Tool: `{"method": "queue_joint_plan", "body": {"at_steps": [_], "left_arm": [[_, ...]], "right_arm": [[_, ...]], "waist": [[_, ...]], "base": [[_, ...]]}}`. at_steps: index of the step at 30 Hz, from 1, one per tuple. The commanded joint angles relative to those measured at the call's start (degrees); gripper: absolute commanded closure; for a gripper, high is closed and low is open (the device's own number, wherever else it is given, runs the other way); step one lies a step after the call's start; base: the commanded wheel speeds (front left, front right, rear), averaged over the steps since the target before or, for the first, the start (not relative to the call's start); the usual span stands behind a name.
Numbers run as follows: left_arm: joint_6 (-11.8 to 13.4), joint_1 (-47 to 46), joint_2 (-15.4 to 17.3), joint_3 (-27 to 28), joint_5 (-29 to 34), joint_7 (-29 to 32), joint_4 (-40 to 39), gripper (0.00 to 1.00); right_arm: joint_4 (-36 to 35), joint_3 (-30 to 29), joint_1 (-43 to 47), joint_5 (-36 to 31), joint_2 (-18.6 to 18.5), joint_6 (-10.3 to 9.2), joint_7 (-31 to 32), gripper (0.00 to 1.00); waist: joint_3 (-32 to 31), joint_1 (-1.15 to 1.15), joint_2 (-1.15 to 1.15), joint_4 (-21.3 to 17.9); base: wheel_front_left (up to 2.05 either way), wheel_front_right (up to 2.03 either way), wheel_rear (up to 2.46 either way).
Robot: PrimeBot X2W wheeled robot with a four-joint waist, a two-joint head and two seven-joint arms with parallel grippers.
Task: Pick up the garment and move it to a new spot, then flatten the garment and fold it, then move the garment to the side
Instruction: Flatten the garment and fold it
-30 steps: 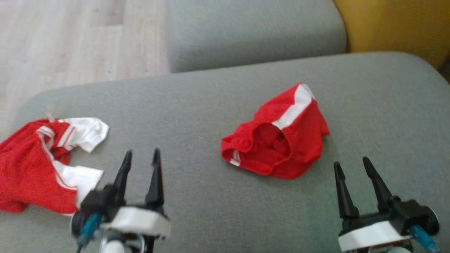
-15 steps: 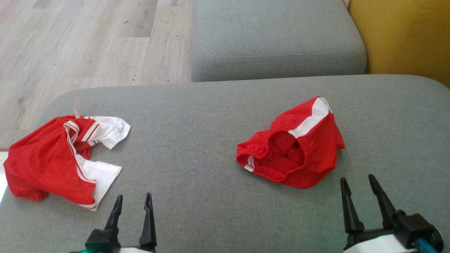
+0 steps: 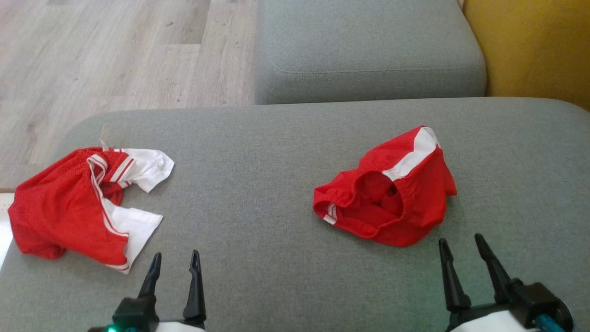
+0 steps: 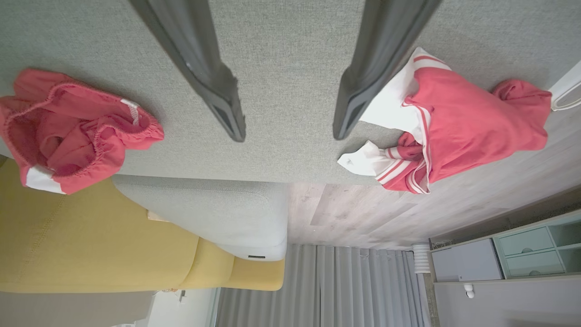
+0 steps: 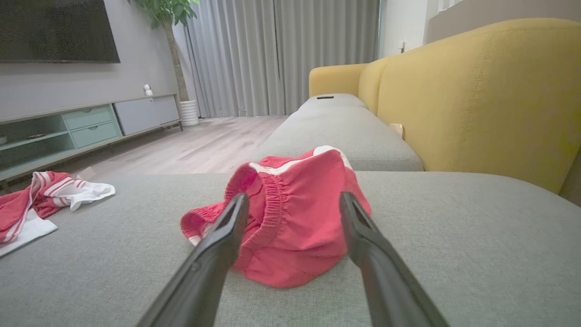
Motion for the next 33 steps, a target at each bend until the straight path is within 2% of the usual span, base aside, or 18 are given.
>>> {"method": "queue_joint_plan", "body": {"at_steps": [1,23,27,33], "left_arm": [[0.45,-3.19,-0.11,1.68,0.65,-0.70,-1.78,0.00],[0.41,-3.50,-0.12,0.43,0.98,-0.70,-0.78,0.00],[-0.39,-4.04,-0.12,-0.90,0.26,-0.70,-0.44,0.00],[-3.04,-6.66,-0.12,-4.43,-6.13,-0.70,1.13,0.00]], "right_arm": [[-1.15,1.34,-1.71,0.57,-0.31,-0.04,-0.31,0.00],[-1.52,1.54,-1.73,0.36,-0.31,-0.04,-0.31,0.00],[-1.74,1.78,-1.66,0.51,-0.31,-0.04,-0.31,0.00],[-2.72,1.56,-2.34,1.00,-0.31,-0.04,-0.31,0.00]], "waist": [[0.00,0.00,0.00,-0.02],[0.33,0.00,0.00,-0.20],[0.66,0.00,0.00,-0.50],[2.22,0.00,0.00,-2.42]], "base": [[0.00,0.00,0.00],[0.00,0.00,0.00],[0.00,0.00,0.00],[0.00,0.00,0.00]]}}
